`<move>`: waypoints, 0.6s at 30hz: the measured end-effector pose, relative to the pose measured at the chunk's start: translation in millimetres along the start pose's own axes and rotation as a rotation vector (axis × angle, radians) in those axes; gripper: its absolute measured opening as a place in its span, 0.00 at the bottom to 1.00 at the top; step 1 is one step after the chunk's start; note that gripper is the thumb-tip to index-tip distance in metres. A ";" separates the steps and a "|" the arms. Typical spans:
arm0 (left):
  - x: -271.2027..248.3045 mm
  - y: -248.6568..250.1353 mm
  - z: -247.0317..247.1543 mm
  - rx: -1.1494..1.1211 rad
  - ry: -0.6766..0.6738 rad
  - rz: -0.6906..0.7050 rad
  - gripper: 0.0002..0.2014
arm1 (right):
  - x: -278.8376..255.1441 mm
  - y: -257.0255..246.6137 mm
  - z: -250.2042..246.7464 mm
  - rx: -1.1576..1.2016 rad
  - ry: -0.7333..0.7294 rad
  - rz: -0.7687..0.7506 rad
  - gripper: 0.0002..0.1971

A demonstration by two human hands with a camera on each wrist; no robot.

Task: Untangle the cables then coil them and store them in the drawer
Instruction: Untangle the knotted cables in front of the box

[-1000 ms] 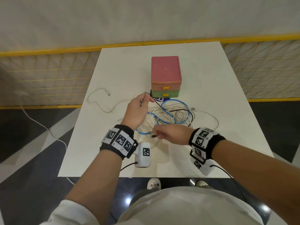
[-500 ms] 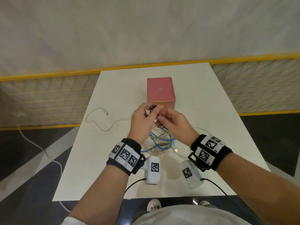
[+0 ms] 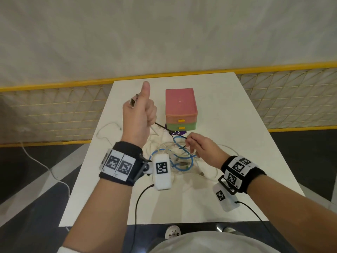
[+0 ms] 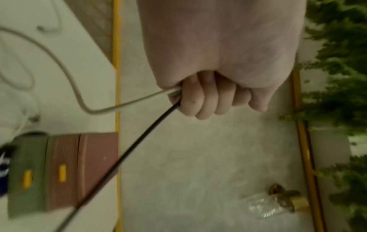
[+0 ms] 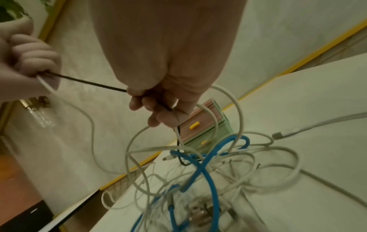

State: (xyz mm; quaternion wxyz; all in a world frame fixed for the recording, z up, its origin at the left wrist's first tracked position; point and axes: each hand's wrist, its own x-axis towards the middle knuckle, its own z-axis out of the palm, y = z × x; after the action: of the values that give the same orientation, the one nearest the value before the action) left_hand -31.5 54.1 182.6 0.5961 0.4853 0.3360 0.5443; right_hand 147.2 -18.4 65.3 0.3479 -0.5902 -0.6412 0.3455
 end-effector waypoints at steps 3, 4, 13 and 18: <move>-4.5 -3.9 0.1 0.498 -0.172 0.010 0.21 | 7.2 0.7 -6.6 -0.005 0.062 0.008 0.11; -6.6 -12.5 1.4 0.717 -0.282 0.013 0.14 | 10.2 -1.1 -8.0 0.007 0.086 0.003 0.11; -4.6 -34.1 0.4 1.162 -0.308 0.015 0.20 | 14.6 1.8 -12.1 -0.033 0.043 -0.063 0.11; 2.2 -35.1 -4.2 1.110 -0.063 0.134 0.12 | 23.5 3.7 -15.4 -0.080 0.056 -0.024 0.12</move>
State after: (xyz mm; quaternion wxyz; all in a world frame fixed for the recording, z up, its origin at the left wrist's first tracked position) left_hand -23.6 59.4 148.4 0.2251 0.7627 0.5224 0.3079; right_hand 160.8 5.7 71.0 0.3460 -0.6053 -0.6516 0.2989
